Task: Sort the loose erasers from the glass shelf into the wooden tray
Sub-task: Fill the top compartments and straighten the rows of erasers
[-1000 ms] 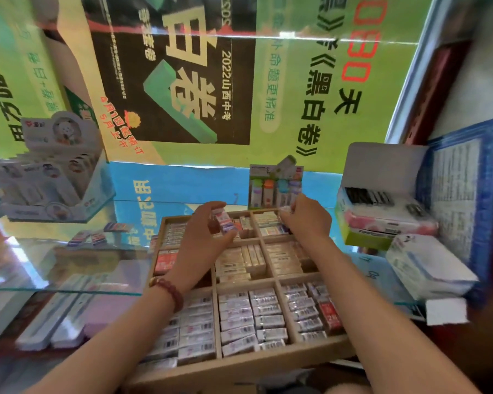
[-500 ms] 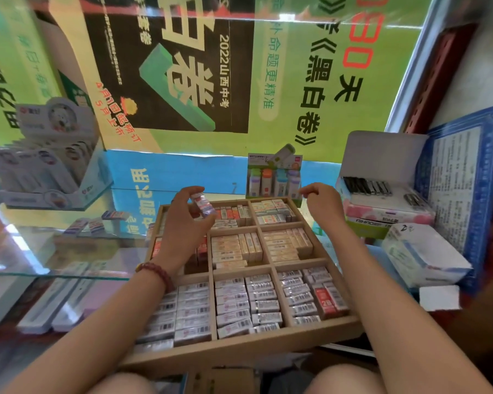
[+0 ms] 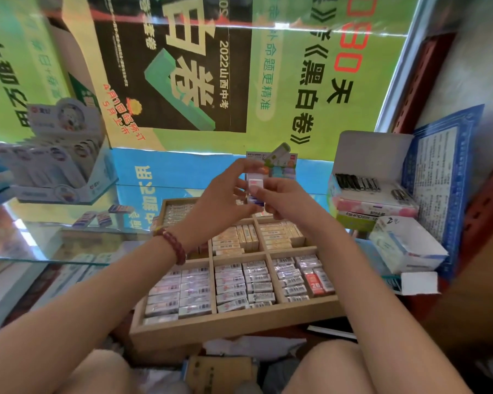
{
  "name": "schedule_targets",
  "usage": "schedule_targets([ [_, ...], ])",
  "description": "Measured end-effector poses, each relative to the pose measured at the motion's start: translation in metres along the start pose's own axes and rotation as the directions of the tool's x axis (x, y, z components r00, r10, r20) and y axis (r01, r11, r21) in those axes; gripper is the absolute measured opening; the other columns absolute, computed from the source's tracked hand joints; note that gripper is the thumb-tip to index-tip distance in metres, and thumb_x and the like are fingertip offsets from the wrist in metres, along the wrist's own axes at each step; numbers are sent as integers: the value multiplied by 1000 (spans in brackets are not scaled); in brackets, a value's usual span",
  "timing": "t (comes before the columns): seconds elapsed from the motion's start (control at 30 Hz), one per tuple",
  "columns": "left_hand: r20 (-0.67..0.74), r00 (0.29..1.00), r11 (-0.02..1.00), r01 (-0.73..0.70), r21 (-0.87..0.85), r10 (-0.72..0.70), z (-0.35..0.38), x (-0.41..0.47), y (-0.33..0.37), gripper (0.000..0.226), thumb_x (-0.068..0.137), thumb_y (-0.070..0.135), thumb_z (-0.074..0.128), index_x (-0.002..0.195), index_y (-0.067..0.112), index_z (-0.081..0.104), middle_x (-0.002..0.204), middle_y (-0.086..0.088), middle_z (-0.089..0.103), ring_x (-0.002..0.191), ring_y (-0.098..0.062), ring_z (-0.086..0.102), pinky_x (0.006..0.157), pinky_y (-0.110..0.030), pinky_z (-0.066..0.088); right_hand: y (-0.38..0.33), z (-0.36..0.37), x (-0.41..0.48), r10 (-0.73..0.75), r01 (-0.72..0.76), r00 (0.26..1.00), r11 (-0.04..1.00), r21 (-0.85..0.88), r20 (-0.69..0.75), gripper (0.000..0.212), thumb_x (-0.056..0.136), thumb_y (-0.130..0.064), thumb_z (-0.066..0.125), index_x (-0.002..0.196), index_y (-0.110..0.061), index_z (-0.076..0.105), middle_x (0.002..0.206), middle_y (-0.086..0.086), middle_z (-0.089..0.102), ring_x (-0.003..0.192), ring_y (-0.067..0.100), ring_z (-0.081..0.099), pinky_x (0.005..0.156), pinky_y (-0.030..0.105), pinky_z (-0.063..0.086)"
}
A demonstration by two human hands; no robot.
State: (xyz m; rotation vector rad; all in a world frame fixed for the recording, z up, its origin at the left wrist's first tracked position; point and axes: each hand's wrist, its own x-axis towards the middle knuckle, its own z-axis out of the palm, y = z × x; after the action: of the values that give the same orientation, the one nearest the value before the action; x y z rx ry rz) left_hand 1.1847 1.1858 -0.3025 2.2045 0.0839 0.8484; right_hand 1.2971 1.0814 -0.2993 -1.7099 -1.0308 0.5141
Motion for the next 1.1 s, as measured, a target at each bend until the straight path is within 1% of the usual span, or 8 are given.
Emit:
schedule_targets([
  [0.17, -78, 997, 990, 15, 143, -4, -21, -8, -10, 62, 76, 6, 73, 127, 25, 44, 129, 12, 46, 101, 0, 56, 78, -12, 48, 2, 7, 5, -43, 51, 980, 998, 36, -196, 11, 91, -19, 62, 100, -13, 64, 75, -7, 62, 57, -5, 51, 51, 9, 39],
  [0.3, -253, 952, 972, 204, 116, -170, -44, -23, -29, 35, 86, 4, 59, 112, 26, 49, 117, 9, 54, 99, -1, 57, 74, -10, 45, 15, 5, 12, -3, 22, 949, 998, 56, -316, 14, 93, -9, 56, 104, -9, 65, 77, -3, 63, 51, -11, 55, 45, 5, 37],
  [0.37, -166, 955, 952, 270, 144, -246, -47, -31, -41, 31, 86, 1, 52, 102, 28, 56, 110, 7, 59, 101, -9, 57, 82, -18, 46, 25, 8, 18, -13, 4, 957, 999, -34, -291, 18, 93, -10, 55, 107, -8, 66, 87, 4, 68, 75, 3, 66, 57, 12, 47],
  [0.43, -18, 954, 921, 292, 259, -298, -41, -36, -52, 31, 88, 6, 49, 103, 31, 59, 121, 4, 58, 116, -12, 51, 103, -32, 38, 31, 16, 21, -63, 21, 972, 982, -187, -224, 21, 95, -16, 52, 111, -12, 66, 98, 7, 67, 93, 22, 64, 78, 30, 51],
  [0.6, 127, 939, 784, 187, 592, -320, -20, -31, -80, 28, 94, 23, 44, 119, 22, 58, 138, 4, 47, 130, -18, 36, 108, -35, 25, 39, 36, 28, -127, 26, 975, 876, -482, -179, 20, 96, -26, 53, 113, -21, 60, 104, -4, 64, 91, 16, 59, 74, 30, 44],
  [0.73, 129, 906, 762, 254, 596, -402, -14, -25, -90, 20, 95, 26, 40, 109, 20, 54, 141, 2, 42, 132, -18, 27, 107, -38, 18, 42, 42, 37, -190, 5, 952, 794, -608, -240, 15, 95, -29, 55, 107, -25, 60, 106, -4, 67, 93, 16, 59, 76, 34, 49],
  [0.9, 72, 924, 794, 280, 539, -375, -11, -19, -96, 18, 93, 23, 41, 99, 21, 58, 147, 5, 37, 136, -16, 22, 109, -40, 15, 43, 47, 43, -224, 15, 948, 746, -666, -228, 18, 95, -26, 53, 112, -27, 60, 108, -3, 68, 96, 18, 60, 74, 32, 48],
  [1.1, 58, 923, 805, 300, 512, -381, -18, -17, -100, 27, 93, 22, 39, 96, 28, 66, 150, 13, 33, 137, -12, 24, 113, -42, 12, 49, 43, 46, -194, -14, 945, 781, -624, -264, 17, 97, -23, 50, 111, -27, 58, 110, -1, 66, 94, 21, 59, 71, 34, 49],
])
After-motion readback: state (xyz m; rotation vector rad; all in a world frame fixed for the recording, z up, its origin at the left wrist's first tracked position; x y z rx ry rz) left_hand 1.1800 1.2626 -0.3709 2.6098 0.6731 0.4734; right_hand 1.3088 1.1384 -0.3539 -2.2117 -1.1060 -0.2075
